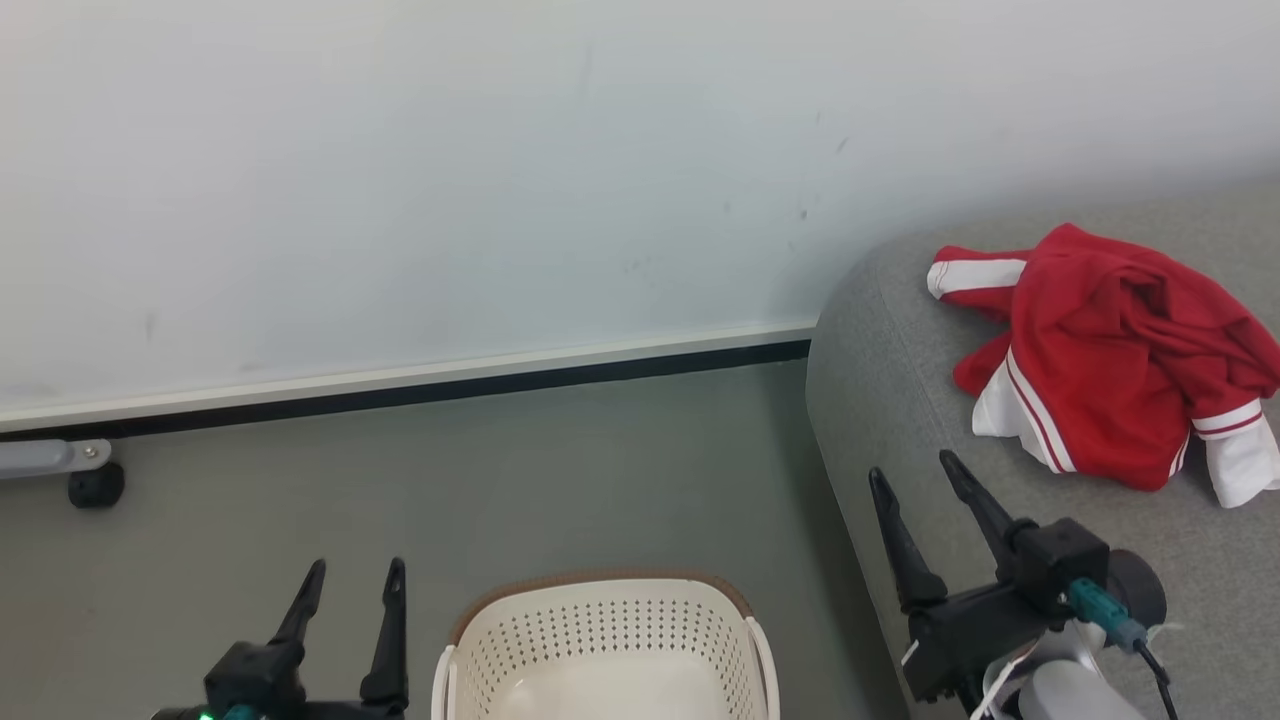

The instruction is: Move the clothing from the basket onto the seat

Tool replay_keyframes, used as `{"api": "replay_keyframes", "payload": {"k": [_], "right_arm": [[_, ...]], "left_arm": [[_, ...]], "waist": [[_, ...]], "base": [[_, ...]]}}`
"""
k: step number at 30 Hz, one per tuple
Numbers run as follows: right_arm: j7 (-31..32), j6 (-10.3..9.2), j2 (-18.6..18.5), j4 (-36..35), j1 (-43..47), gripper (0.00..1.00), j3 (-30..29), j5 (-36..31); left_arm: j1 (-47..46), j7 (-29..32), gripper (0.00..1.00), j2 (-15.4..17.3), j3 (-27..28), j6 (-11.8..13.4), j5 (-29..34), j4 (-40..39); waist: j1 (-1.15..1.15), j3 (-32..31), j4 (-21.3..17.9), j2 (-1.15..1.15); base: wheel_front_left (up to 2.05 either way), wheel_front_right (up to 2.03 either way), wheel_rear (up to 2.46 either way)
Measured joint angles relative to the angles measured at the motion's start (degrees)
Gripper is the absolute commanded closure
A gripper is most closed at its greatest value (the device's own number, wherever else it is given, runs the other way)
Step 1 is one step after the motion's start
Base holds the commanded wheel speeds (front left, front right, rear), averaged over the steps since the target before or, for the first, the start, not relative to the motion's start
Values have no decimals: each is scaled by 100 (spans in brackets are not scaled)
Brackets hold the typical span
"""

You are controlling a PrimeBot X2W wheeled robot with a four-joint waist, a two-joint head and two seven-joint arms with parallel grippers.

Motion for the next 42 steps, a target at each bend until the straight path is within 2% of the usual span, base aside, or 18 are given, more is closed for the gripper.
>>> {"api": "replay_keyframes", "payload": {"k": [6, 18, 42], "right_arm": [[0, -153, 22, -559, 527, 0, -101, -92], [0, -237, -90, -1283, 1317, 0, -570, -196], [0, -259, 7, -1621, 1538, 0, -1049, -446]], "left_arm": [[520, -88, 0, -5, 414, 4, 55, -226], [1074, -114, 0, -205, 801, 5, 357, -775], [1152, -142, 0, -327, 994, 5, 754, -1109]], "waist": [[0, -153, 9, 0], [1, -170, -96, 1], [1, -137, -162, 1]], "base": [[0, 0, 0], [0, 0, 0], [0, 0, 0]]}}
